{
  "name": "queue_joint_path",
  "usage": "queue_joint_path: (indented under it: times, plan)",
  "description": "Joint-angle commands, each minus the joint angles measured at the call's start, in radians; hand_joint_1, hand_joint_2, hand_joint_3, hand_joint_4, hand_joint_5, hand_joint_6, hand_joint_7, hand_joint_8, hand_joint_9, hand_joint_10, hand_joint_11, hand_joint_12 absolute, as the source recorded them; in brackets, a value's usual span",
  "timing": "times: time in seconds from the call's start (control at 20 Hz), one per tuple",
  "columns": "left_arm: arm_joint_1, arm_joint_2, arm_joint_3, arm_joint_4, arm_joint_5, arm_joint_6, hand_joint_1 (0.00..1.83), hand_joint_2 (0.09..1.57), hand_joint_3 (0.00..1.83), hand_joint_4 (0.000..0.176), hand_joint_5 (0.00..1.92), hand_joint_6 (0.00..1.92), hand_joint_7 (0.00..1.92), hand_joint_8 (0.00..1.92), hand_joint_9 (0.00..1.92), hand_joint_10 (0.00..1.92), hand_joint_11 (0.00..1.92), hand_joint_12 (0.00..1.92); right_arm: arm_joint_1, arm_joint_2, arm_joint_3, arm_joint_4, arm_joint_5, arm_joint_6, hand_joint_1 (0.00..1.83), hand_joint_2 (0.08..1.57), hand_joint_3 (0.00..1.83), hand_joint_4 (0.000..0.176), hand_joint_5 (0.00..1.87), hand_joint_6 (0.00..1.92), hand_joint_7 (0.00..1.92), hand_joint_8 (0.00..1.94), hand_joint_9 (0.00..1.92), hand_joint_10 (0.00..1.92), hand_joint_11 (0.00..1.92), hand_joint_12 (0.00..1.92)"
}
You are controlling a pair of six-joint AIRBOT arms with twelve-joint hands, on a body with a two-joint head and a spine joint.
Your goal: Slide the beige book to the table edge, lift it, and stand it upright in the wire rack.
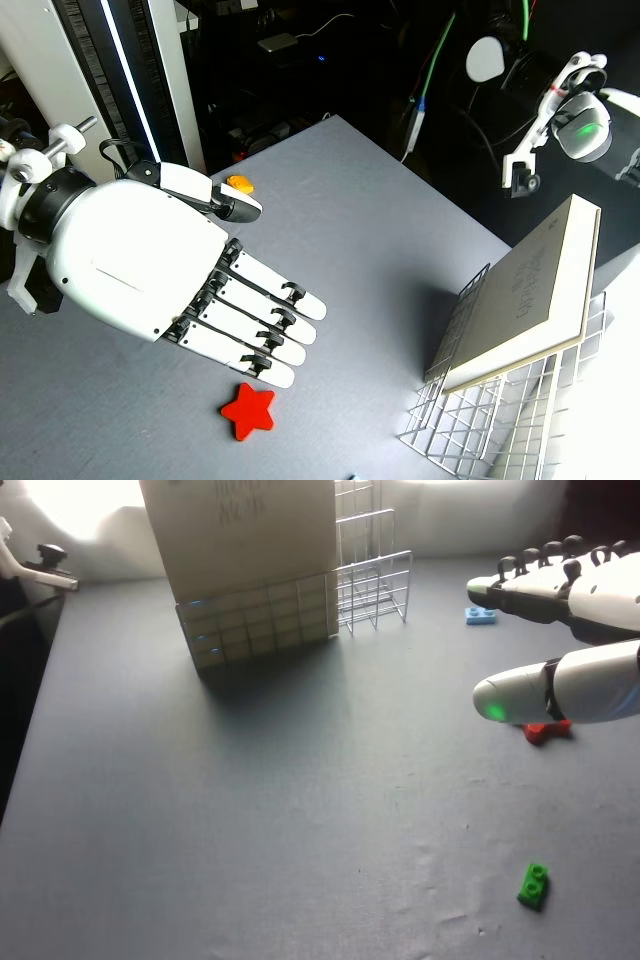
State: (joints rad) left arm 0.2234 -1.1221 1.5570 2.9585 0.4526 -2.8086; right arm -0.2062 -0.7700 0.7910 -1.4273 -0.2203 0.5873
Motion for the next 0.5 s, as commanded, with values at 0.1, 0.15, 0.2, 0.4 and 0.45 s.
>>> queue_joint_path:
  times: [0.1, 0.15, 0.2, 0.4, 0.45]
  plan:
    - [-0.047, 0.057, -0.034, 0.053, 0.008, 0.037, 0.39, 0.7, 0.0, 0.0, 0.03, 0.01, 0.15, 0.01, 0.17, 0.01, 0.0, 0.53, 0.016, 0.007, -0.006, -0.02, 0.013, -0.002, 0.0, 1.1, 0.0, 0.0, 0.0, 0.0, 0.0, 0.0, 0.0, 0.0, 0.0, 0.0]
    - [-0.054, 0.073, -0.047, 0.053, 0.0, 0.051, 0.4, 0.72, 0.0, 0.0, 0.02, 0.0, 0.14, 0.0, 0.16, 0.0, 0.0, 0.45, 0.016, 0.008, -0.007, -0.02, 0.014, -0.002, 0.0, 1.1, 0.0, 0.0, 0.0, 0.0, 0.0, 0.0, 0.0, 0.0, 0.0, 0.0]
    - [-0.061, 0.086, -0.057, 0.053, -0.003, 0.057, 0.4, 0.72, 0.0, 0.0, 0.02, 0.0, 0.14, 0.0, 0.16, 0.0, 0.0, 0.45, 0.016, 0.008, -0.008, -0.02, 0.015, -0.003, 0.0, 1.1, 0.0, 0.0, 0.0, 0.0, 0.0, 0.0, 0.0, 0.0, 0.0, 0.0]
    - [-0.101, 0.132, -0.094, 0.053, -0.009, 0.107, 0.39, 0.72, 0.0, 0.0, 0.05, 0.0, 0.17, 0.0, 0.18, 0.0, 0.0, 0.52, 0.016, 0.009, -0.01, -0.02, 0.019, -0.006, 0.0, 1.1, 0.0, 0.0, 0.0, 0.0, 0.0, 0.0, 0.0, 0.0, 0.0, 0.0]
    - [-0.116, 0.144, -0.105, 0.053, -0.011, 0.128, 0.39, 0.71, 0.0, 0.0, 0.07, 0.01, 0.18, 0.01, 0.2, 0.01, 0.0, 0.54, 0.016, 0.009, -0.011, -0.02, 0.02, -0.006, 0.0, 1.11, 0.0, 0.0, 0.0, 0.0, 0.0, 0.0, 0.0, 0.0, 0.0, 0.0]
